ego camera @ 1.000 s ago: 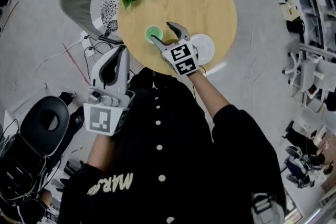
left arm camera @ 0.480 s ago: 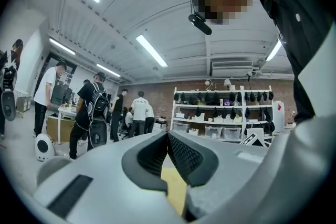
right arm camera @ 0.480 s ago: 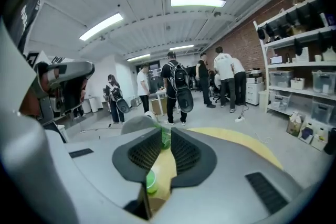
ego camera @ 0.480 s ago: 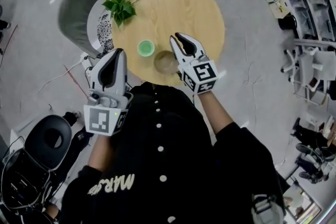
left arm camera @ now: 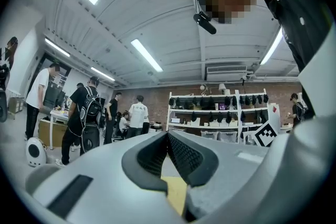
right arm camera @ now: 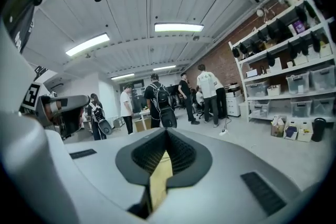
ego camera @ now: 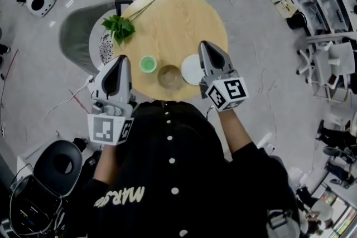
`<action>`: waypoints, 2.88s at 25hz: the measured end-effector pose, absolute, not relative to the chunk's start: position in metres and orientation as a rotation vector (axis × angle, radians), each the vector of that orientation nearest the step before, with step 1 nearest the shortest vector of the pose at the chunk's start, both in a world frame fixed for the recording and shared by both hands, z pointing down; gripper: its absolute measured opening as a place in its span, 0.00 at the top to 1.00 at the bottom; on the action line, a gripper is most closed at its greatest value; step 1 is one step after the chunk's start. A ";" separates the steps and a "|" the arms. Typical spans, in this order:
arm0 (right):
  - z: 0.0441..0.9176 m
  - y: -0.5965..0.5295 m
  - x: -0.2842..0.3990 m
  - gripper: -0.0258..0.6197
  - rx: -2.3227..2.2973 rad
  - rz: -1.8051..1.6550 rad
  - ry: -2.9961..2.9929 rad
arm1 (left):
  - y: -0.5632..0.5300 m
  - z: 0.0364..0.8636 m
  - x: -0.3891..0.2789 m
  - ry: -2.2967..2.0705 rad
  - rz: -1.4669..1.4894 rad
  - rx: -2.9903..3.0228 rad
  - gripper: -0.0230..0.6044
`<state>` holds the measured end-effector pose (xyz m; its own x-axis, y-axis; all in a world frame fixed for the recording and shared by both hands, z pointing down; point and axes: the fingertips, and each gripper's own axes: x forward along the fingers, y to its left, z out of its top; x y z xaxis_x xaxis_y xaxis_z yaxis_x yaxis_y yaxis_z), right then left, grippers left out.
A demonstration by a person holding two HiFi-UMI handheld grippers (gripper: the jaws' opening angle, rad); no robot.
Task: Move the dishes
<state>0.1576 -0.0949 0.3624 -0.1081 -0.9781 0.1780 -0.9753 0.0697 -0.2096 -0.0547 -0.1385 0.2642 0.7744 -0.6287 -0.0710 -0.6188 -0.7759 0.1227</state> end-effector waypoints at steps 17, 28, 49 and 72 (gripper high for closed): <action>0.257 -0.021 0.264 0.96 -2.376 -0.093 1.975 | -0.160 0.230 -0.060 -1.138 -0.200 2.940 0.96; 0.229 0.004 0.284 0.96 -2.458 0.074 1.884 | -0.173 0.214 -0.070 -1.163 -0.213 3.000 0.96; 0.229 0.010 0.278 0.96 -2.443 0.180 1.918 | -0.173 0.214 -0.067 -1.159 -0.204 3.019 0.96; 0.233 -0.002 0.266 0.96 -2.427 0.140 1.942 | -0.166 0.220 -0.067 -1.131 -0.211 3.000 0.96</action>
